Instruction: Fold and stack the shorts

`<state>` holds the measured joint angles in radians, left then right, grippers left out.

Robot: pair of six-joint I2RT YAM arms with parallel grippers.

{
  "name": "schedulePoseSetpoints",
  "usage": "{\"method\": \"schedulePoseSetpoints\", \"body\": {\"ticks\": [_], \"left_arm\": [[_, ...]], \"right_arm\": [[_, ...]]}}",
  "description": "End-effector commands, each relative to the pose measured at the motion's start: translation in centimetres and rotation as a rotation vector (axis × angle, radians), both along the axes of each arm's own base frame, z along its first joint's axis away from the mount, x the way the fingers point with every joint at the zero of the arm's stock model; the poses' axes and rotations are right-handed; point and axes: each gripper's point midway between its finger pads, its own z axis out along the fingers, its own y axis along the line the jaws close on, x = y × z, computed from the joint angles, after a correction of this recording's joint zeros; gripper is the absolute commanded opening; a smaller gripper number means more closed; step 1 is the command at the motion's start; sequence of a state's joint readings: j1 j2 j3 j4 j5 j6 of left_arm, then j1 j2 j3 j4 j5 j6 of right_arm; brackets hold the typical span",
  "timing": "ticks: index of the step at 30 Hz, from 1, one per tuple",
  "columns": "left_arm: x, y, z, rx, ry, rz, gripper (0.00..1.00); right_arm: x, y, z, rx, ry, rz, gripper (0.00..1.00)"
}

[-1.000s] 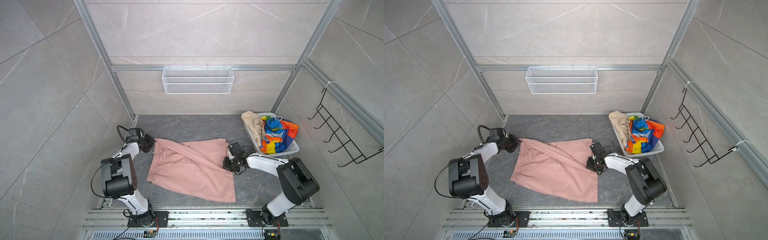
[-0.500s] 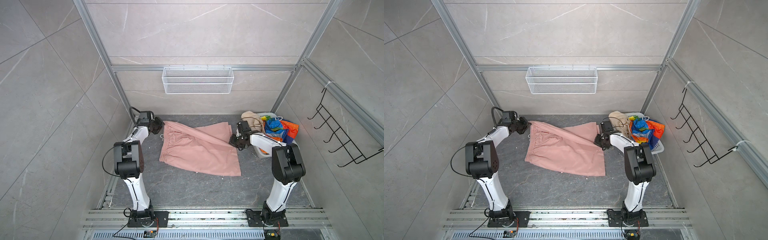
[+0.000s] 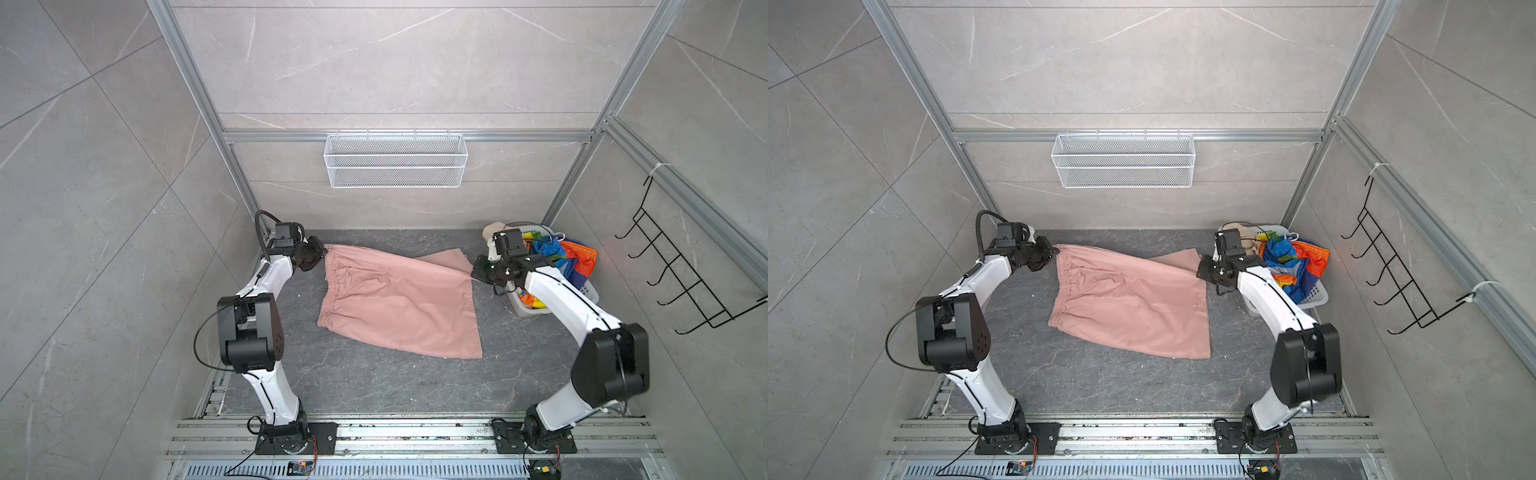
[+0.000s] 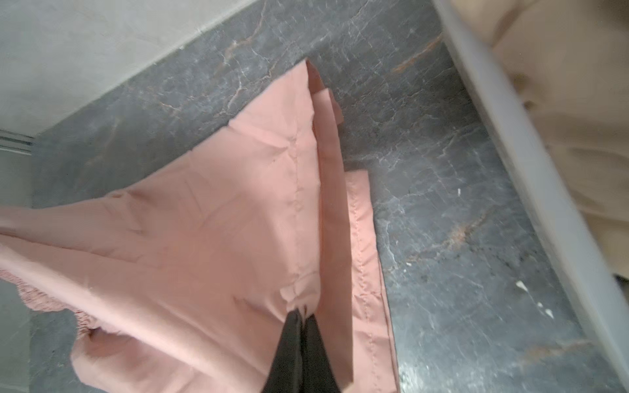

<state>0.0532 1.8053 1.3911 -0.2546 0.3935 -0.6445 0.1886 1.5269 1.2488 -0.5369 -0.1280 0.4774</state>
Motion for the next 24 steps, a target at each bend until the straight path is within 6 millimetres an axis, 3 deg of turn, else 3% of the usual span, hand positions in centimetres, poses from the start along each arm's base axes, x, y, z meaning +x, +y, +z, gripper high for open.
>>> {"method": "schedulePoseSetpoints", "body": {"ticks": [1,3,5,10,11,12,15,18,24], "left_arm": [[-2.0,1.7,1.9,0.002,-0.034,0.063,0.27],[-3.4,1.6,1.2,-0.029,0.003,0.087,0.41],[-4.5,1.3,0.9,-0.071,0.050,0.100,0.47],[-6.8,-1.2,0.7,-0.299,0.167,0.112,0.56],[-7.1,-1.6,0.6,-0.345,0.185,0.127,0.71],[-7.3,-2.3,0.8,-0.387,0.193,0.136,0.97],[-6.6,-4.0,1.9,-0.434,0.183,0.130,0.99],[-4.3,-5.9,2.0,-0.486,0.216,0.102,0.99],[-0.5,-8.1,-0.8,-0.555,0.339,0.096,1.00]], "right_arm": [[-4.6,-0.3,-4.3,0.009,0.118,0.006,0.00],[-6.7,0.1,-7.1,0.014,0.176,0.016,0.00],[-8.1,0.5,-9.0,0.016,0.213,0.026,0.00],[-9.6,0.3,-11.0,0.002,0.238,0.026,0.00],[-9.6,0.2,-11.2,-0.002,0.240,0.026,0.00],[-9.6,0.2,-11.3,-0.005,0.241,0.028,0.00],[-9.5,0.2,-11.7,-0.009,0.239,0.033,0.00],[-9.2,0.4,-12.1,-0.007,0.241,0.042,0.00],[-9.1,0.0,-11.8,-0.031,0.225,0.039,0.00]]}}
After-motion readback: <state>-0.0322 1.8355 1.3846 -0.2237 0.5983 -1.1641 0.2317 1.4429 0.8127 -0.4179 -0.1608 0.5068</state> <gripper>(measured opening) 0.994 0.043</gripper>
